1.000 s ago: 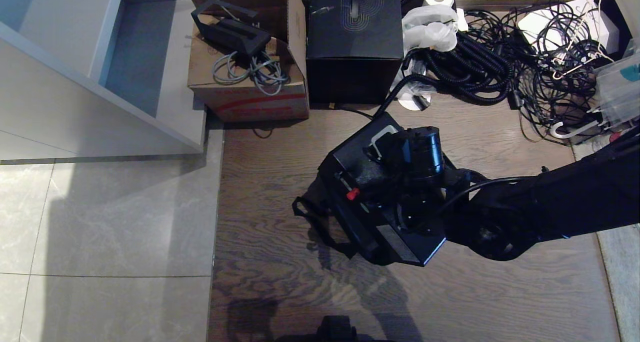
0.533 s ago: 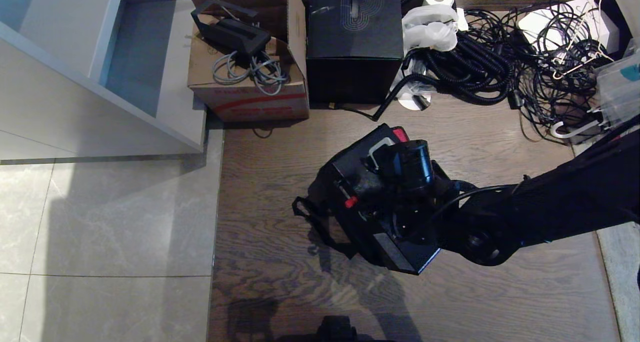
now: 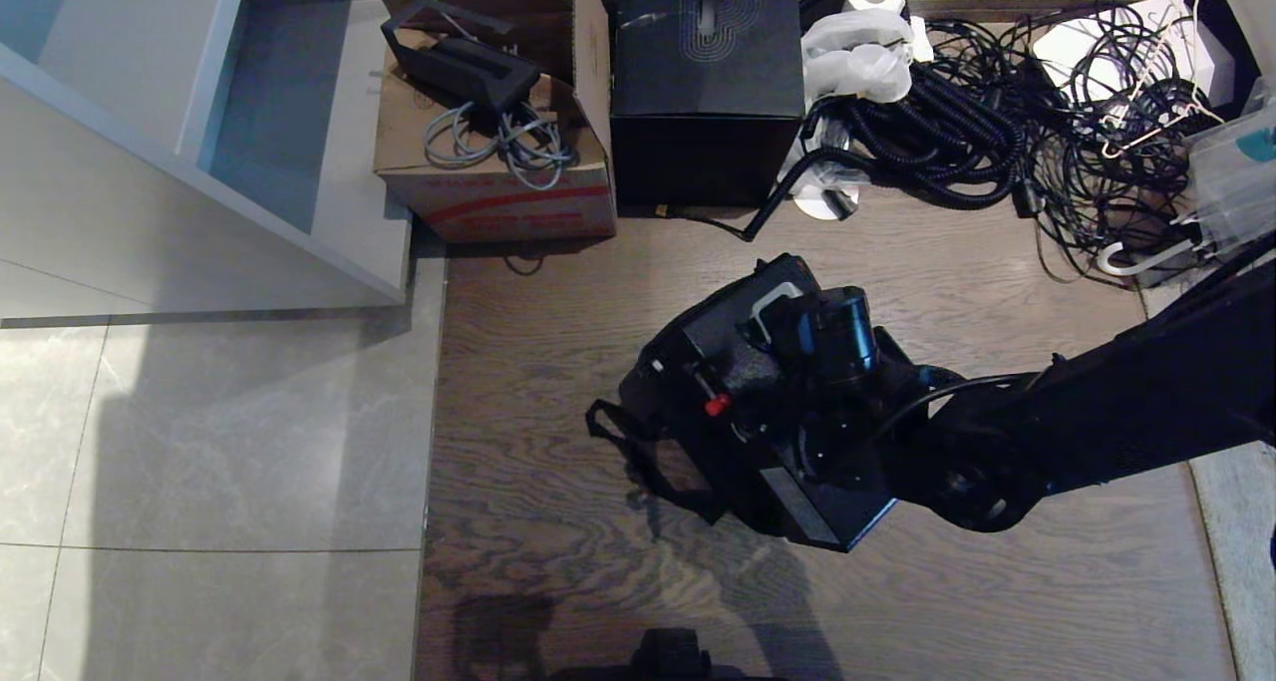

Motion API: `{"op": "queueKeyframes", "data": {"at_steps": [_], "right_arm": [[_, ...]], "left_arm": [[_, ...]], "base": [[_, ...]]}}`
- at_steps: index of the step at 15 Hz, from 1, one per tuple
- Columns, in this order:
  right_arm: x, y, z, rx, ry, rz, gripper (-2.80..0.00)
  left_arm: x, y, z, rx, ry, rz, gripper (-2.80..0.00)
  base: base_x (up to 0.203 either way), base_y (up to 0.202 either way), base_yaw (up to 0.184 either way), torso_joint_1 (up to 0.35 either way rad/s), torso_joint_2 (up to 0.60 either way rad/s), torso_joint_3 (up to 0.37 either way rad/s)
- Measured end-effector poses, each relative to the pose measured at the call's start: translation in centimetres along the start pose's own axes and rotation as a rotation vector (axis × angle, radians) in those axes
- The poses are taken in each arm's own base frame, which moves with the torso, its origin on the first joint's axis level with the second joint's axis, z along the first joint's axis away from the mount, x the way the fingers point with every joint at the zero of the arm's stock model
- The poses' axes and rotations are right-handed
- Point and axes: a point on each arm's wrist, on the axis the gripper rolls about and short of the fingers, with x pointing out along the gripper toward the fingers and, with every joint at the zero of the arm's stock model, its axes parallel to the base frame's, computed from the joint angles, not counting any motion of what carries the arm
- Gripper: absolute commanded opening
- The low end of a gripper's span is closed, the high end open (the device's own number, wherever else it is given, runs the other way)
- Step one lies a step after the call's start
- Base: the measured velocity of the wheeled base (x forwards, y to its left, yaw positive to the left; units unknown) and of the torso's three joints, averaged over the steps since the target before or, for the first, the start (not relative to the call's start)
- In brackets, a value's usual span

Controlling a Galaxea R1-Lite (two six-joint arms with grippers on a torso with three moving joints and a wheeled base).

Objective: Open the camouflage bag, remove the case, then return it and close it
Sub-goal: Place the black box back

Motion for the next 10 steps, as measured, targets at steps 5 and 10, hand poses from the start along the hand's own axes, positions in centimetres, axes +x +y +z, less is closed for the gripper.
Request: {"op": "queueKeyframes", "data": {"at_steps": [5,10], "right_arm": [[1.1,0.6,-0.6,-0.008,0.020,-0.008,-2.80],[1.8,1.7,-1.0,0.009,0.014,-0.019,-2.80]], "left_arm": [[0.0,0.0,0.0,0.000,0.000,0.000,-2.80],[0.0,0.0,0.0,0.000,0.000,0.000,-2.80]], "base": [[0.000,0.000,0.000,0.000,0.00,0.000],[0.000,0.000,0.000,0.000,0.00,0.000]]}}
